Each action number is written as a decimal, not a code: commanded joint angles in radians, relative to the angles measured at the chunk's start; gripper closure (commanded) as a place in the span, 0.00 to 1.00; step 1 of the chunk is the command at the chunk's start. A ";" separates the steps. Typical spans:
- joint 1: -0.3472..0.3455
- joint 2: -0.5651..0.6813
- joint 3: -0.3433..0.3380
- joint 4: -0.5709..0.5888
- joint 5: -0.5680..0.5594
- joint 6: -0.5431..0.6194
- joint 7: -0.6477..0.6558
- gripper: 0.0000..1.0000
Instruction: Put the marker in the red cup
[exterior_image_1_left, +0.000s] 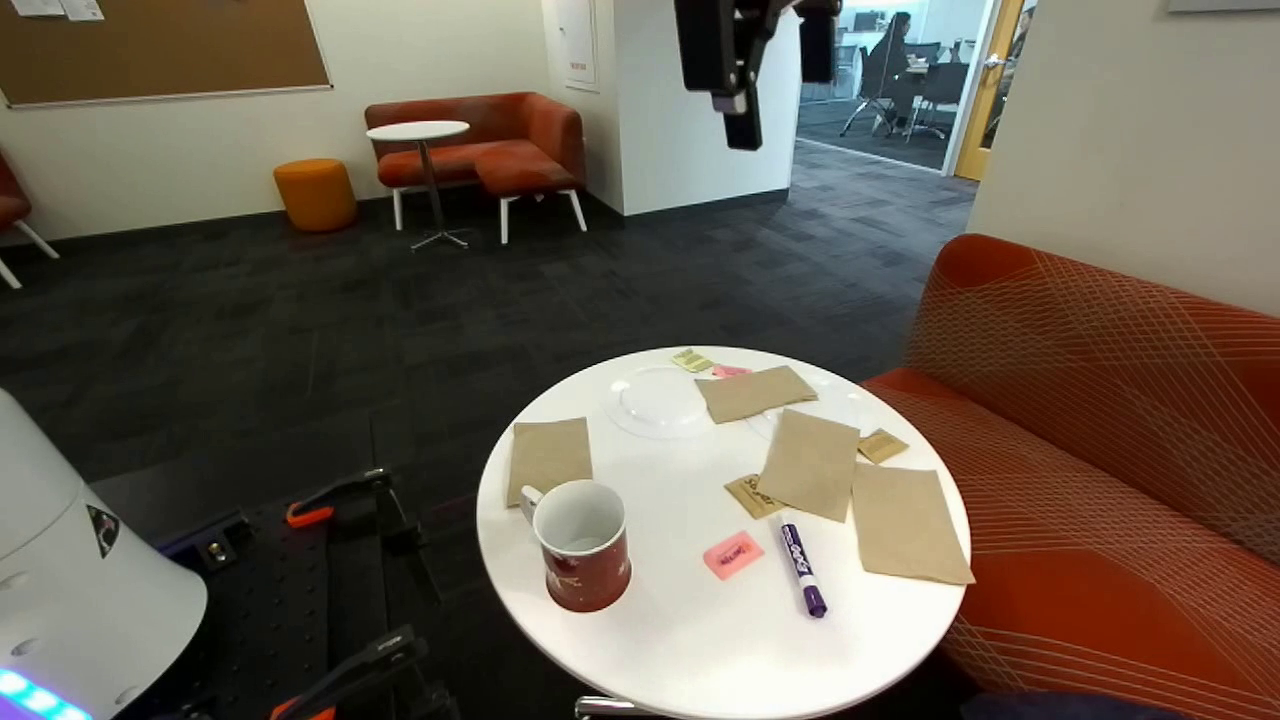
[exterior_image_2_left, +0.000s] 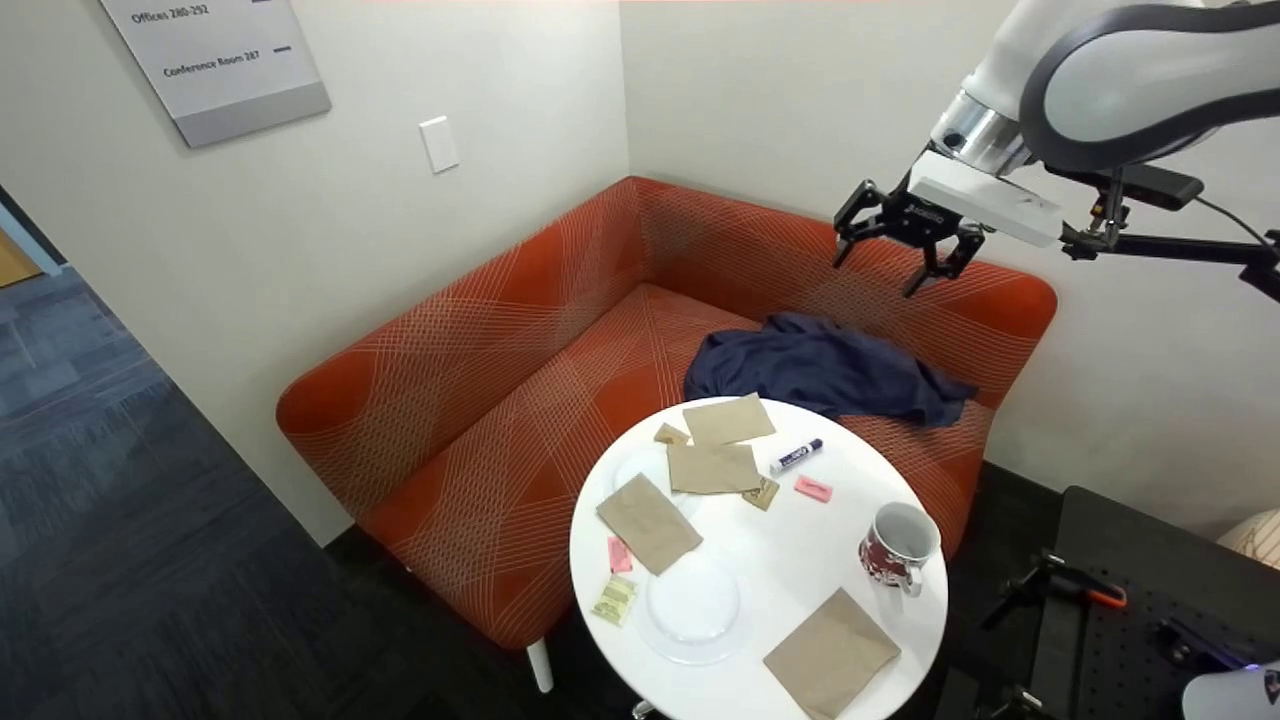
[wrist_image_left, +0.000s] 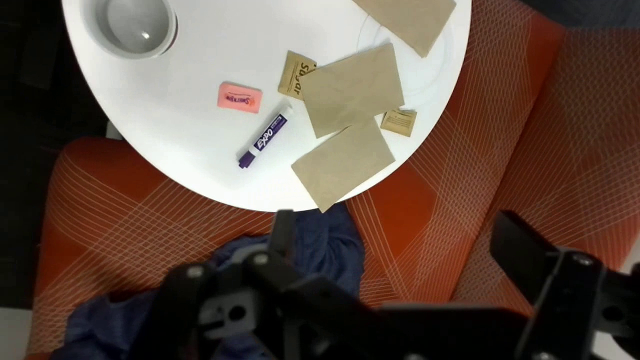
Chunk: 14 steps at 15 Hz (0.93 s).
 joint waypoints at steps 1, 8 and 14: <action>0.006 0.136 -0.007 0.101 -0.025 0.011 0.178 0.00; 0.035 0.349 -0.060 0.204 -0.029 0.041 0.425 0.00; 0.076 0.480 -0.105 0.219 -0.044 0.102 0.551 0.00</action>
